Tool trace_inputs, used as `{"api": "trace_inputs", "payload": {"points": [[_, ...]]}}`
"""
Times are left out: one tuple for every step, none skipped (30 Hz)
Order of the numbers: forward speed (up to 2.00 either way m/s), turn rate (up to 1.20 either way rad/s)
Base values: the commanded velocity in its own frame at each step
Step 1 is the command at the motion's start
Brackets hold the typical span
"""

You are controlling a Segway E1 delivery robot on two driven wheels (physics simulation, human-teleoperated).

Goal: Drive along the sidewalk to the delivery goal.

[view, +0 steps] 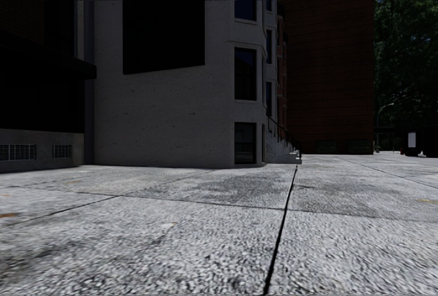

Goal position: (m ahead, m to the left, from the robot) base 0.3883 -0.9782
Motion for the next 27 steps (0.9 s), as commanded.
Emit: {"api": "trace_inputs", "payload": {"points": [[1.16, -0.28], [1.16, -0.28], [1.15, -0.28], [1.15, -0.28], [1.15, -0.28], [1.11, -0.28], [1.05, -0.28], [1.01, -0.28], [1.01, -0.28], [0.98, -0.28], [0.95, -0.28], [0.86, -0.24], [0.63, -0.08], [0.63, -0.08], [0.29, -0.02], [0.0, 0.0], [0.0, 0.0], [0.0, 0.0], [0.0, 0.0], [0.0, 0.0], [0.0, 0.0], [0.0, 0.0], [0.0, 0.0], [0.0, 0.0], [0.0, 0.0], [0.0, 0.0], [0.0, 0.0]]}}
